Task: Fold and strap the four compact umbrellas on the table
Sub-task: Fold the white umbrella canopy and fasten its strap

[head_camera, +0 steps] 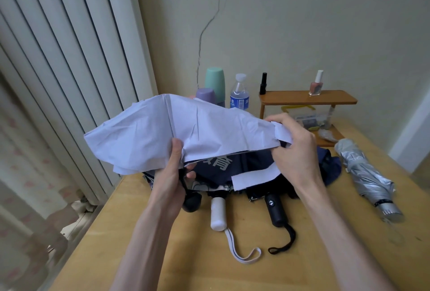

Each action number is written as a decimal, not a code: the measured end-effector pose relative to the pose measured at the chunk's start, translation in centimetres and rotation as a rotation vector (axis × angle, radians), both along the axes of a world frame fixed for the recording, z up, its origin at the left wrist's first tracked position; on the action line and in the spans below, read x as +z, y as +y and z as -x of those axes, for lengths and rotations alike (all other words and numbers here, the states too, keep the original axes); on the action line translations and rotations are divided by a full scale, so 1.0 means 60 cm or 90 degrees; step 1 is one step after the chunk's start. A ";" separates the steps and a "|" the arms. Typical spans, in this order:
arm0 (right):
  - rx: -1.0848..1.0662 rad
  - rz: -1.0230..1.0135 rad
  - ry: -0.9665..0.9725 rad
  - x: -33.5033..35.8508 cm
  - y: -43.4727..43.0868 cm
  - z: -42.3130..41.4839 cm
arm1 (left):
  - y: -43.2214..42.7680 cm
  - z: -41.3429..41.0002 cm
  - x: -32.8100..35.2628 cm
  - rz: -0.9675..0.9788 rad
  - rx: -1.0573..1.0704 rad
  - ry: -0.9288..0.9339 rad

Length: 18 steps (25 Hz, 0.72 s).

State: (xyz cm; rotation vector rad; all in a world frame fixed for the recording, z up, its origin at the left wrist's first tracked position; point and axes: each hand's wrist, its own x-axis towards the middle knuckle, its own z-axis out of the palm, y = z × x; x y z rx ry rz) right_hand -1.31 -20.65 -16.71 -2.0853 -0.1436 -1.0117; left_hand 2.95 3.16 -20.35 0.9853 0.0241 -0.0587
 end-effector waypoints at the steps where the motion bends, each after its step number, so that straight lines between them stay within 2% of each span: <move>1: -0.002 0.020 -0.018 0.002 0.001 0.000 | 0.005 -0.002 -0.003 -0.001 -0.015 0.019; 3: -0.020 0.065 -0.082 0.004 0.009 -0.002 | 0.013 -0.003 -0.009 -0.015 -0.046 0.041; 5: -0.052 0.091 -0.141 0.000 0.015 -0.004 | 0.011 -0.003 -0.011 -0.010 -0.055 0.014; 8: -0.193 0.075 -0.195 -0.010 0.017 -0.003 | 0.000 0.000 -0.004 0.003 -0.014 -0.036; 11: -0.315 0.125 -0.212 -0.027 0.012 -0.004 | -0.013 0.001 -0.005 0.007 0.015 -0.061; 18: -0.167 0.062 -0.024 -0.029 -0.006 -0.005 | -0.011 0.008 -0.001 -0.008 -0.013 0.029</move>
